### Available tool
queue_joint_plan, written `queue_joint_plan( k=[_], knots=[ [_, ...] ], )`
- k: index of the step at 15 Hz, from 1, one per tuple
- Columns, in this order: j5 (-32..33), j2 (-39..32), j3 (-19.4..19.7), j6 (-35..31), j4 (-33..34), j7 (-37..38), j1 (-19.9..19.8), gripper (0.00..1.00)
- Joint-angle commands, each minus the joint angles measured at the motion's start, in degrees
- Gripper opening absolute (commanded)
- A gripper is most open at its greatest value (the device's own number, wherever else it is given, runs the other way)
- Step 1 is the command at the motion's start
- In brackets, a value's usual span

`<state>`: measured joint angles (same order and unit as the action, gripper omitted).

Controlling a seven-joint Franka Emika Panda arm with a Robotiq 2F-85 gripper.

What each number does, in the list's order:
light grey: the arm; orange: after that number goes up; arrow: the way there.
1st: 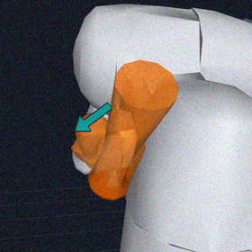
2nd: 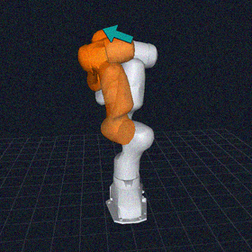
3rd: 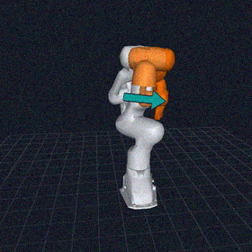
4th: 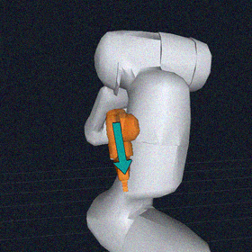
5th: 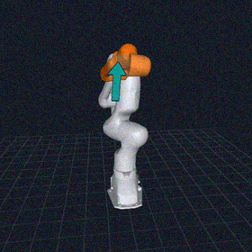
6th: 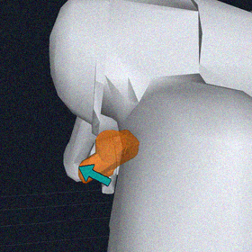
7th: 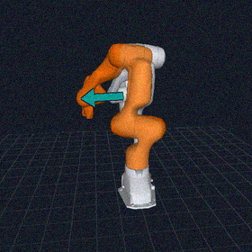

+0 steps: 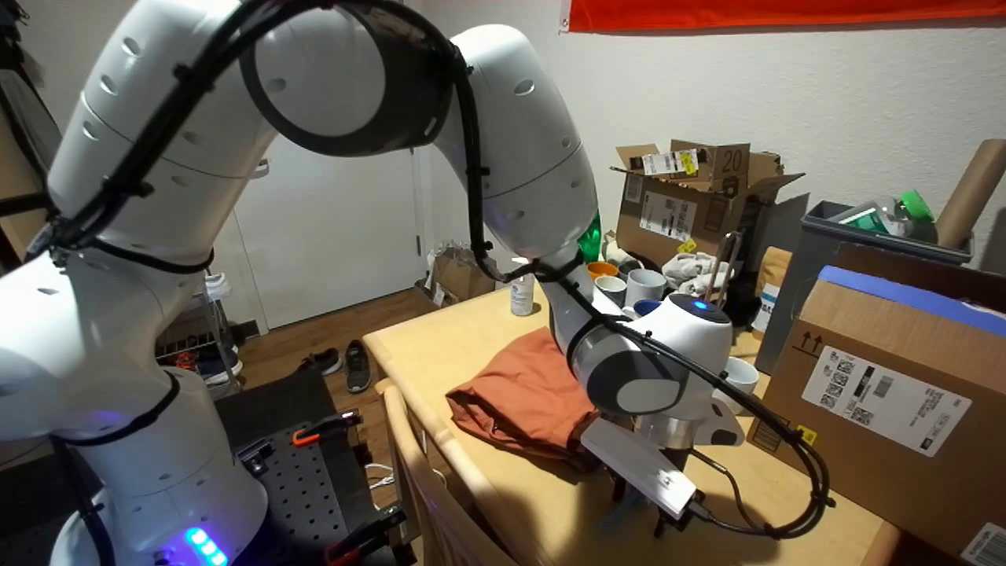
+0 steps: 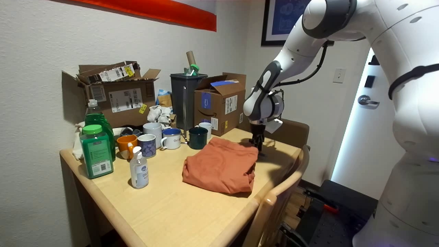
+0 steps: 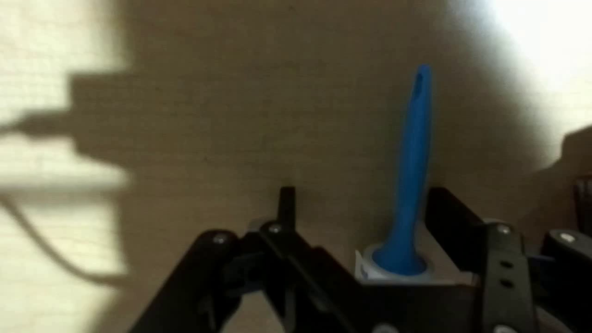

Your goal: Take the object and roll it on the cloth on the table

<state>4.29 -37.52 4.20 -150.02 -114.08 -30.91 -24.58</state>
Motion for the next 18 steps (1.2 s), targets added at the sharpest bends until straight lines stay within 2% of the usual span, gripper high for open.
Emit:
queue_joint_plan(
  k=[1, 5, 7, 18],
  knots=[
    [2.3, 3.1, 0.7, -2.6, -3.7, -0.1, 1.2, 0.43],
    [3.0, 2.9, 0.7, -1.7, -3.2, -0.5, 0.9, 0.12],
    [3.1, 3.1, 0.9, -1.4, -3.3, 0.0, 1.2, 0.04],
    [5.0, 7.3, 3.8, -0.1, -5.8, 2.4, 3.9, 0.05]
  ],
)
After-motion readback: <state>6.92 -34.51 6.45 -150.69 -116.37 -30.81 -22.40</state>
